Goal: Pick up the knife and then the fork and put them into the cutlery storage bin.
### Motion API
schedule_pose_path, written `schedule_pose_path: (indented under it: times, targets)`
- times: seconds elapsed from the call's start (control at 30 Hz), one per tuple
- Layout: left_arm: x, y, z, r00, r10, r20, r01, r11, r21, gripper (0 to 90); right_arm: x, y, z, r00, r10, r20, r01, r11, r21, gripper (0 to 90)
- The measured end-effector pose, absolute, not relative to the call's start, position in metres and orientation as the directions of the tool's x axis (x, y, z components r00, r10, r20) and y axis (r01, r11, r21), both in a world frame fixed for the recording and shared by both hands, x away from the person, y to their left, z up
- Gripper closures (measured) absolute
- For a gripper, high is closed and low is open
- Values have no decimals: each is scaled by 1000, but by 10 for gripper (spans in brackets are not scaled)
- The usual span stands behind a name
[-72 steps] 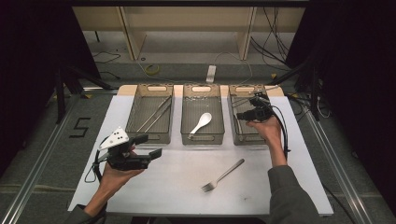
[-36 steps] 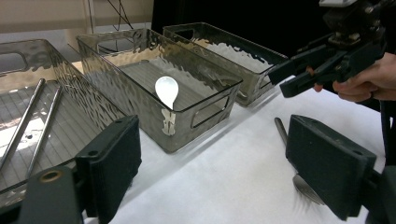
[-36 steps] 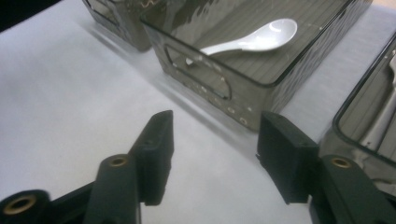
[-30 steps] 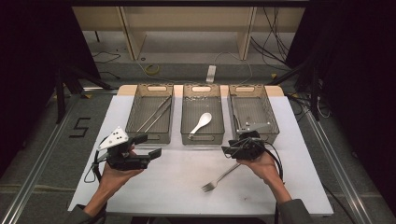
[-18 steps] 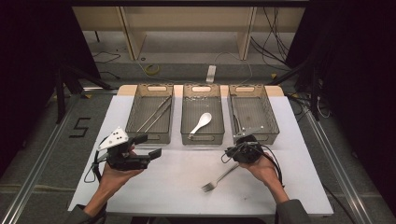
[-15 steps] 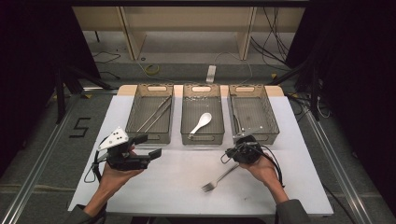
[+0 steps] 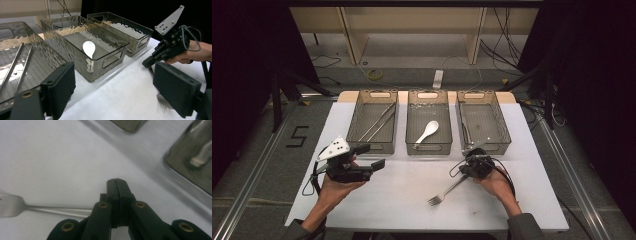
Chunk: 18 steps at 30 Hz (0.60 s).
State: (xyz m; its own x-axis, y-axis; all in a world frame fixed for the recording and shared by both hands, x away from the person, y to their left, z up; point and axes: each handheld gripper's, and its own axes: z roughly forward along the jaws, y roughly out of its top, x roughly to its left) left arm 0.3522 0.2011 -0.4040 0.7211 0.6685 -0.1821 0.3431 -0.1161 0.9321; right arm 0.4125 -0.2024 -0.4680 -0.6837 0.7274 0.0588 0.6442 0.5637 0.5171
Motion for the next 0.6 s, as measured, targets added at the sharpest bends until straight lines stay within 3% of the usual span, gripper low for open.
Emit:
schedule_pose_path:
  times: [0.6]
  targets:
    - [352, 201, -405, 722, 670, -176, 343, -125, 931, 177, 379, -209, -467, -697, 714, 74, 659, 597, 457, 900]
